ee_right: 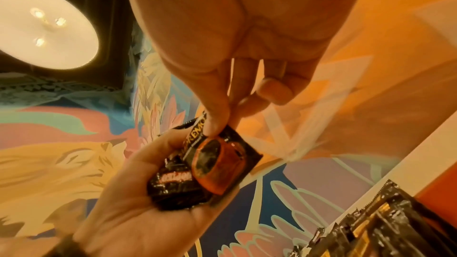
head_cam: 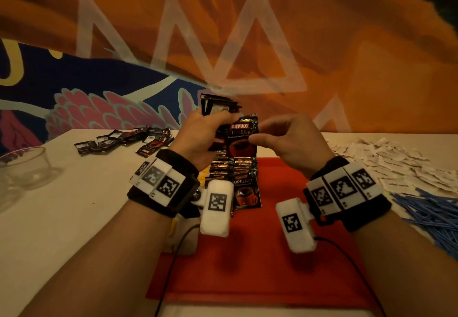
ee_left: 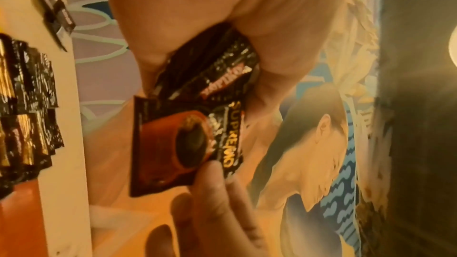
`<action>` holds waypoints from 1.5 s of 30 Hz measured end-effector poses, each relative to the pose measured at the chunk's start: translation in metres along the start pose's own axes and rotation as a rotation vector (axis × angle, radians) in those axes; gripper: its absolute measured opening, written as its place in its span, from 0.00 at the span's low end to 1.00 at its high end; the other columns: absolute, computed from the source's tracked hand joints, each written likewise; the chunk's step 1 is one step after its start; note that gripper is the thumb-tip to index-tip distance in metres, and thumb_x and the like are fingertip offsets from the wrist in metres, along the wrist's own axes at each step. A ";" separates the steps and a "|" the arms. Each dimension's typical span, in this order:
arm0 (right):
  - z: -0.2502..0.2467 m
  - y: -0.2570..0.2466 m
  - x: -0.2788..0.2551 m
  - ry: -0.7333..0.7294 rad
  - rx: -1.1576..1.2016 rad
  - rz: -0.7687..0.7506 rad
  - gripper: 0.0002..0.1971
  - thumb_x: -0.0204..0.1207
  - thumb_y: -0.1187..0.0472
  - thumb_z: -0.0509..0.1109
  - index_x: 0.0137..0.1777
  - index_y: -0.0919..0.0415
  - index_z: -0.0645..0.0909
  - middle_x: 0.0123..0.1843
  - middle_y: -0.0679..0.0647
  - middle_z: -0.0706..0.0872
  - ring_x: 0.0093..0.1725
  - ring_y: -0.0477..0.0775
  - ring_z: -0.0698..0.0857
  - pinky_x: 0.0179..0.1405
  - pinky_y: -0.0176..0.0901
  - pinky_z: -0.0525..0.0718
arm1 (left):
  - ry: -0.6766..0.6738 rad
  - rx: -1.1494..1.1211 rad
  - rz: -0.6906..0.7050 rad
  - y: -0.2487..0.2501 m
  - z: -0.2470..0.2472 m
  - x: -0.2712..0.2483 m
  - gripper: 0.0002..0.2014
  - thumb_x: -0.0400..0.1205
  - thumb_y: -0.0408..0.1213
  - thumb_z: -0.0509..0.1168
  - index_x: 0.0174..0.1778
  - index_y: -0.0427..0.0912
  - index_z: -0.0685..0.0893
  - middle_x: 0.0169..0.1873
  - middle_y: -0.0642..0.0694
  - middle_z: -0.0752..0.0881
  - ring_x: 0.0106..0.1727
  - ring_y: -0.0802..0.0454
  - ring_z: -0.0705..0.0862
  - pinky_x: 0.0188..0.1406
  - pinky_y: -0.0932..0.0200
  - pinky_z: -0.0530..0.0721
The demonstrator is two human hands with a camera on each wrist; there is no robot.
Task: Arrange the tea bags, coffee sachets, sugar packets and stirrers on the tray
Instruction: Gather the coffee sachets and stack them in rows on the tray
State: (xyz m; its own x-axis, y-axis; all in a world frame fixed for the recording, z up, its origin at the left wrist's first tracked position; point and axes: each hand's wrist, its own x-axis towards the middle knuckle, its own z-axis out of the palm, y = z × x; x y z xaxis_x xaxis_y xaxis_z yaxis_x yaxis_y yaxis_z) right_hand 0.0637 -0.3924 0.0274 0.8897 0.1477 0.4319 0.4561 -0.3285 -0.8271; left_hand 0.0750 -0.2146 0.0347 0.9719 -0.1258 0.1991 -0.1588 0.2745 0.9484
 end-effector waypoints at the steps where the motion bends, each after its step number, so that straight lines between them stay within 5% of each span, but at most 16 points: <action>1: 0.000 0.001 0.000 -0.016 -0.017 0.003 0.05 0.73 0.66 0.79 0.38 0.57 0.89 0.32 0.43 0.89 0.30 0.34 0.84 0.29 0.25 0.78 | -0.028 -0.016 -0.062 0.003 -0.001 -0.001 0.06 0.80 0.30 0.68 0.52 0.36 0.86 0.41 0.42 0.89 0.44 0.45 0.90 0.42 0.52 0.90; 3: 0.000 0.003 -0.001 -0.057 -0.034 0.048 0.06 0.73 0.66 0.78 0.37 0.57 0.88 0.29 0.45 0.88 0.30 0.39 0.84 0.27 0.30 0.77 | -0.054 -0.022 -0.146 0.007 -0.004 -0.001 0.13 0.78 0.34 0.71 0.57 0.35 0.84 0.42 0.41 0.89 0.43 0.45 0.89 0.41 0.53 0.89; 6: -0.003 0.007 -0.003 -0.161 -0.040 0.215 0.04 0.72 0.68 0.78 0.41 0.62 0.85 0.34 0.58 0.88 0.31 0.50 0.85 0.26 0.39 0.78 | 0.033 -0.061 -0.137 0.017 -0.012 0.000 0.06 0.84 0.36 0.67 0.54 0.38 0.82 0.35 0.46 0.84 0.34 0.52 0.83 0.36 0.58 0.81; 11: -0.001 0.019 -0.010 -0.336 -0.288 0.488 0.07 0.73 0.63 0.80 0.40 0.60 0.84 0.28 0.53 0.89 0.29 0.45 0.85 0.30 0.40 0.80 | 0.055 -0.274 -0.178 0.032 -0.031 0.001 0.04 0.87 0.36 0.60 0.54 0.42 0.79 0.37 0.48 0.82 0.35 0.55 0.81 0.38 0.61 0.81; 17: 0.010 0.022 -0.016 -0.357 -0.319 0.654 0.06 0.73 0.64 0.79 0.39 0.61 0.84 0.31 0.54 0.90 0.32 0.48 0.85 0.29 0.38 0.79 | 0.041 -0.357 -0.166 0.037 -0.037 0.000 0.04 0.87 0.36 0.60 0.53 0.41 0.79 0.38 0.48 0.83 0.35 0.55 0.82 0.38 0.61 0.82; 36: 0.018 0.027 -0.017 -0.321 -0.205 0.718 0.08 0.74 0.65 0.78 0.43 0.62 0.80 0.33 0.56 0.90 0.33 0.50 0.89 0.28 0.38 0.82 | 0.020 -0.323 -0.218 0.032 -0.038 0.001 0.08 0.87 0.42 0.62 0.51 0.41 0.80 0.37 0.48 0.83 0.33 0.54 0.82 0.35 0.61 0.82; 42: 0.010 0.024 -0.013 -0.315 -0.260 0.599 0.11 0.73 0.55 0.80 0.45 0.61 0.83 0.39 0.62 0.92 0.31 0.49 0.87 0.30 0.39 0.81 | 0.026 -0.336 -0.238 0.025 -0.030 -0.001 0.11 0.82 0.35 0.55 0.53 0.36 0.80 0.37 0.45 0.82 0.32 0.53 0.79 0.34 0.60 0.79; 45: 0.008 0.020 -0.008 -0.245 -0.218 0.502 0.15 0.72 0.53 0.80 0.51 0.61 0.82 0.43 0.58 0.93 0.38 0.51 0.92 0.36 0.43 0.85 | 0.022 -0.340 -0.220 0.023 -0.021 -0.001 0.09 0.85 0.30 0.54 0.51 0.34 0.80 0.38 0.42 0.83 0.37 0.50 0.83 0.35 0.57 0.88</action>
State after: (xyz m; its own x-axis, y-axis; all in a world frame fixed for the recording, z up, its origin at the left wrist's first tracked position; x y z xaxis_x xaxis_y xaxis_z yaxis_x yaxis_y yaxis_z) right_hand 0.0657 -0.3923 0.0045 0.9858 0.1273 -0.1098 -0.0129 -0.5938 -0.8045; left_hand 0.0736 -0.1887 0.0508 0.9802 -0.1976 -0.0085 0.1168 0.5435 0.8313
